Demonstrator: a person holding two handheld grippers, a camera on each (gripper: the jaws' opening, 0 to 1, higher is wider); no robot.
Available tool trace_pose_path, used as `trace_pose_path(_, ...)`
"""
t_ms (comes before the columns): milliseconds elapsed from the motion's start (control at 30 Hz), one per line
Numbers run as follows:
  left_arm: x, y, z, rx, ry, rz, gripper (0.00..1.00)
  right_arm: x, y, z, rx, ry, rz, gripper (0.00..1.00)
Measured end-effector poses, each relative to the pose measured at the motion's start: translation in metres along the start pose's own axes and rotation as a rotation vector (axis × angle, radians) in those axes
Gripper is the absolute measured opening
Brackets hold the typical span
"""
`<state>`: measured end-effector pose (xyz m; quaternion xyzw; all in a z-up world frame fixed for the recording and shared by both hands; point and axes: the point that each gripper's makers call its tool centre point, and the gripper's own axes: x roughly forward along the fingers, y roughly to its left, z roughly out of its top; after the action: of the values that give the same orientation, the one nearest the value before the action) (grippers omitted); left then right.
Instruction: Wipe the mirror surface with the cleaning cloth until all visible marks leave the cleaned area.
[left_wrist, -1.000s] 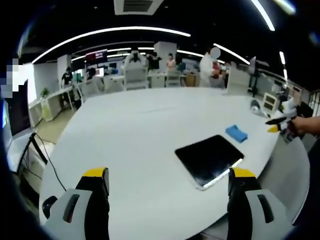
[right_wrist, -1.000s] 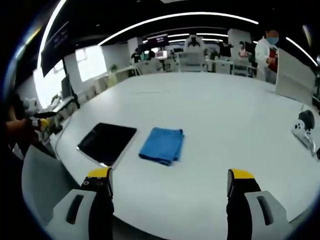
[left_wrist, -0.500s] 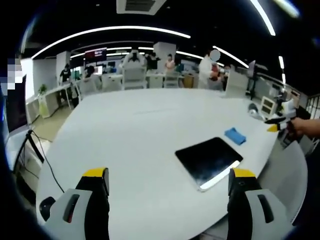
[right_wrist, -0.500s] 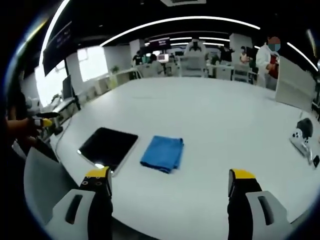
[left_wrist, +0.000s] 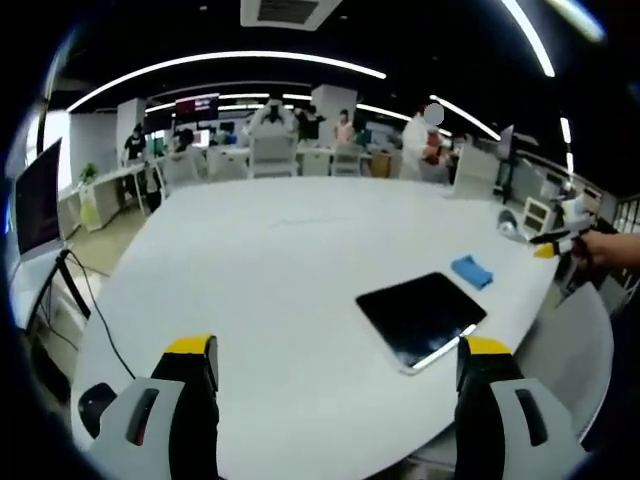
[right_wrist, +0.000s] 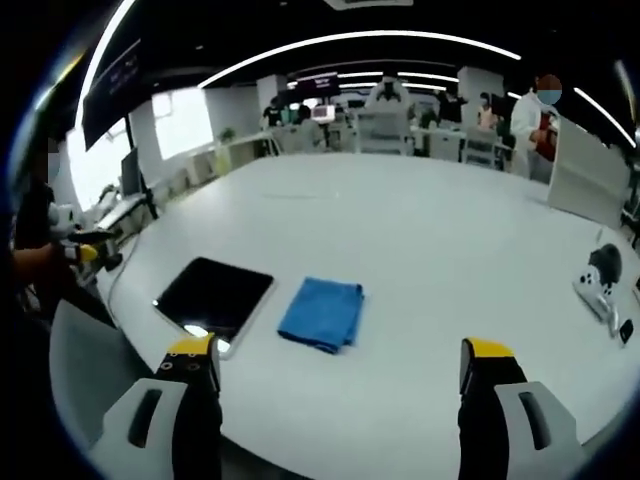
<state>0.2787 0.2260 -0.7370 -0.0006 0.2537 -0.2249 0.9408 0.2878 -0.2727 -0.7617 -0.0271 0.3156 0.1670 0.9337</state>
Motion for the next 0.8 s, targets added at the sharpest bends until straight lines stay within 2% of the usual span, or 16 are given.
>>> trace_pose_path(200,0.000,-0.002,0.006,0.029,0.003,-0.005,1.00,0.003,0.001,-0.003,0.020,0.026,-0.006,1.00)
trace_pose_path(300,0.004,0.002,0.006,0.025,0.004,-0.006,1.00,0.003,-0.002,0.001,0.055,0.011,-0.006,1.00)
trace_pose_path(433,0.004,0.000,0.005,0.030,0.019,-0.015,1.00,0.000,-0.005,0.005,0.106,0.034,-0.007,1.00)
trace_pose_path(500,0.004,0.001,0.004,0.042,0.029,-0.018,1.00,0.002,-0.009,0.003,0.119,0.104,-0.008,1.00)
trace_pose_path(533,0.003,0.002,0.003,0.041,0.030,-0.016,1.00,0.003,-0.010,0.004,0.106,0.115,-0.009,1.00)
trace_pose_path(633,0.002,0.008,0.003,0.023,0.031,-0.006,1.00,0.004,-0.007,0.005,0.113,0.207,0.003,0.96)
trace_pose_path(733,0.003,0.010,0.004,0.016,0.028,0.000,1.00,0.011,-0.006,0.016,0.124,0.219,0.008,0.96)
trace_pose_path(800,0.003,0.011,0.004,0.021,0.030,0.004,1.00,0.011,-0.001,0.007,0.137,0.335,0.025,0.91)
